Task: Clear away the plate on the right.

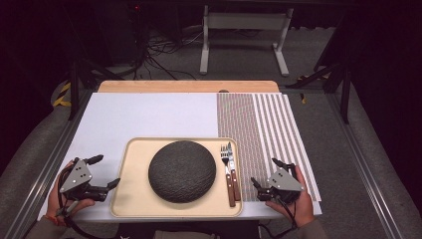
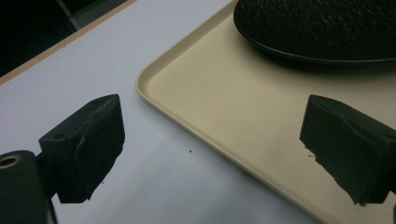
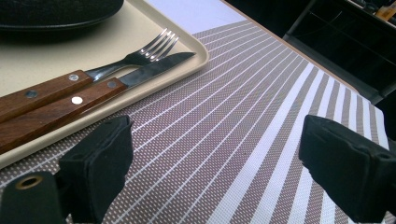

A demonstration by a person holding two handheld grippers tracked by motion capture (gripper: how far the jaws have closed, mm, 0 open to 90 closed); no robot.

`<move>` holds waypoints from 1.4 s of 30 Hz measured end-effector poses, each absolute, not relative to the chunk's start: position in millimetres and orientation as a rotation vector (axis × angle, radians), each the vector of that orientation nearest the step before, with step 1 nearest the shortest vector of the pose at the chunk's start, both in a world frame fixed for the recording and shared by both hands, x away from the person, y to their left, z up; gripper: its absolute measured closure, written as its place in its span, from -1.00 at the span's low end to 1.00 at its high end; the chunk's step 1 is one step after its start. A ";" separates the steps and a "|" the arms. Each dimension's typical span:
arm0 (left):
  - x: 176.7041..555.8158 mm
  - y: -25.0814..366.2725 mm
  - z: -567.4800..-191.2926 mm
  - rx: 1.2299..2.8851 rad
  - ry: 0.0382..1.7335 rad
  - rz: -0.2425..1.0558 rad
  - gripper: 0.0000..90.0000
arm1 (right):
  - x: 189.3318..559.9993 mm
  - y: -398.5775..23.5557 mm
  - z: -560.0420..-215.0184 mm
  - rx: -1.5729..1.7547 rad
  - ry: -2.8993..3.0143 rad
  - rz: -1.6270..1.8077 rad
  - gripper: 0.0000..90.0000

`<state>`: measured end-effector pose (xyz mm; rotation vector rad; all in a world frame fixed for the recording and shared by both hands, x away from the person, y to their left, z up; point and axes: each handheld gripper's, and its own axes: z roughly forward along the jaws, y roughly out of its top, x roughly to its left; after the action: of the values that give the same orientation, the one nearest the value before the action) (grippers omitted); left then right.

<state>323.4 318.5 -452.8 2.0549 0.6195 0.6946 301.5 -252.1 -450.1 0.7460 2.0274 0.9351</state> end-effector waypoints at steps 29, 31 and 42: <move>322.8 319.6 -450.4 2.047 0.614 0.703 -0.84 | 296.9 -248.2 -445.1 0.749 1.987 0.958 -0.79; 322.8 319.5 -450.6 2.047 0.615 0.706 -0.84 | 296.9 -248.2 -445.1 0.748 1.986 0.954 -0.79; 323.5 318.4 -451.0 2.047 0.619 0.703 -0.84 | 296.9 -248.3 -445.4 0.749 1.986 0.955 -0.79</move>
<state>323.5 318.4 -451.0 2.0473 0.6194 0.7027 296.9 -248.3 -445.4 0.7485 1.9855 0.9549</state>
